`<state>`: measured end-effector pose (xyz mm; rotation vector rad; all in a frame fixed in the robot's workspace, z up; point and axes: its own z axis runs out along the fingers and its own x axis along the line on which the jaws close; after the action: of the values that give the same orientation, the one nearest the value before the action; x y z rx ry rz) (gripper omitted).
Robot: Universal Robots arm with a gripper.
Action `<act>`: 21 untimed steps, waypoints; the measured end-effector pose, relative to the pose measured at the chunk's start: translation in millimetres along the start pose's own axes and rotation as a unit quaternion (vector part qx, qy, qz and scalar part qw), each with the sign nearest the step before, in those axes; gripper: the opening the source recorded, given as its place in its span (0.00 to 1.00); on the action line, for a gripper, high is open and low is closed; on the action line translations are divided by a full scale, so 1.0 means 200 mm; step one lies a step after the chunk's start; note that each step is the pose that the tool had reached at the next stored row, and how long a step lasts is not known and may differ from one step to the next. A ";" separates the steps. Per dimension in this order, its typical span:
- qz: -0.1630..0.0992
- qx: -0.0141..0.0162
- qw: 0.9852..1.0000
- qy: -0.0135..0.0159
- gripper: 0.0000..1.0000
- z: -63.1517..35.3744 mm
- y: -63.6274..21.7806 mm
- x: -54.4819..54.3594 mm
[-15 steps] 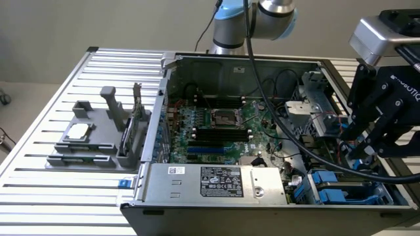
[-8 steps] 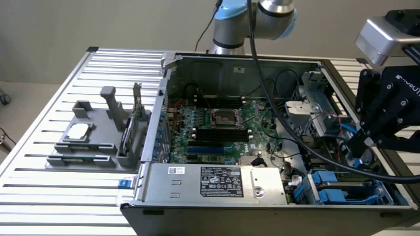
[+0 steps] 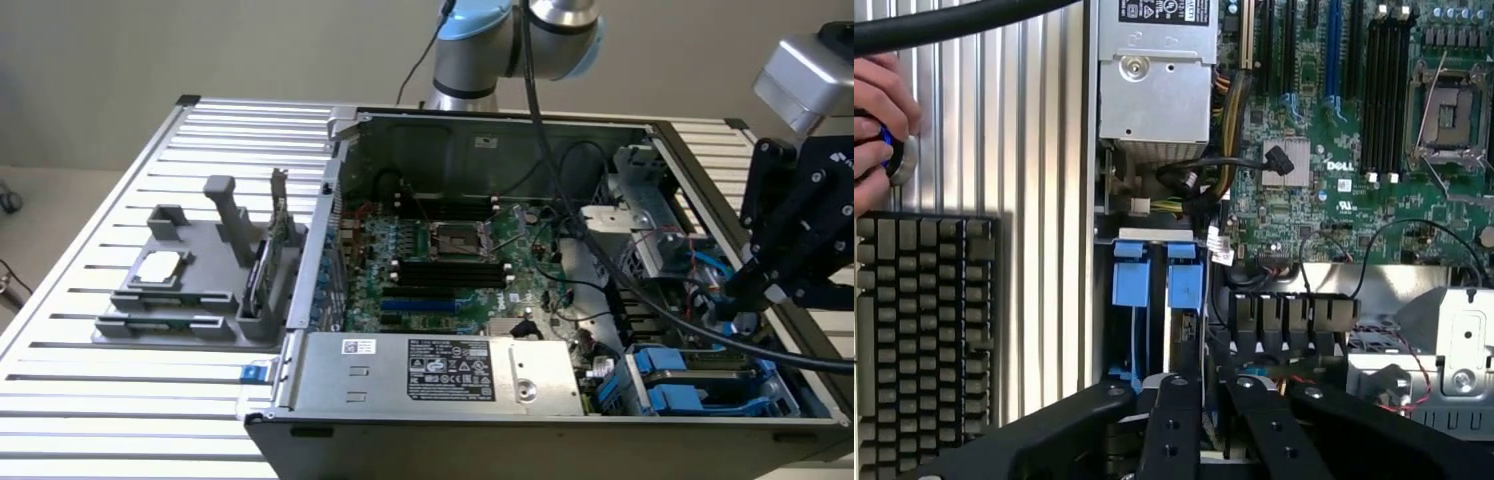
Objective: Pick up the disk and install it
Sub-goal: 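Insert the disk into the insertion slot, then insert the first disk wire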
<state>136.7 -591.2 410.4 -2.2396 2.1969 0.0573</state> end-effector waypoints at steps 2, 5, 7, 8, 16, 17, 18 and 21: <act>0.000 0.000 1.000 0.000 0.24 0.000 -0.002 0.00; -0.001 0.000 1.000 0.000 0.31 0.000 -0.002 0.00; -0.001 0.000 1.000 0.000 0.31 0.000 -0.002 0.00; -0.002 0.000 1.000 0.000 0.31 0.000 -0.002 0.00; -0.013 0.000 1.000 0.000 0.31 0.000 -0.002 0.00; -0.018 -0.001 1.000 0.000 0.31 0.000 -0.002 0.00; -0.018 -0.001 1.000 0.000 0.31 0.000 -0.002 0.00; -0.019 -0.001 1.000 0.000 0.31 0.000 -0.002 0.00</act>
<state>137.1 -591.2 410.4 -2.2813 2.1546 0.0575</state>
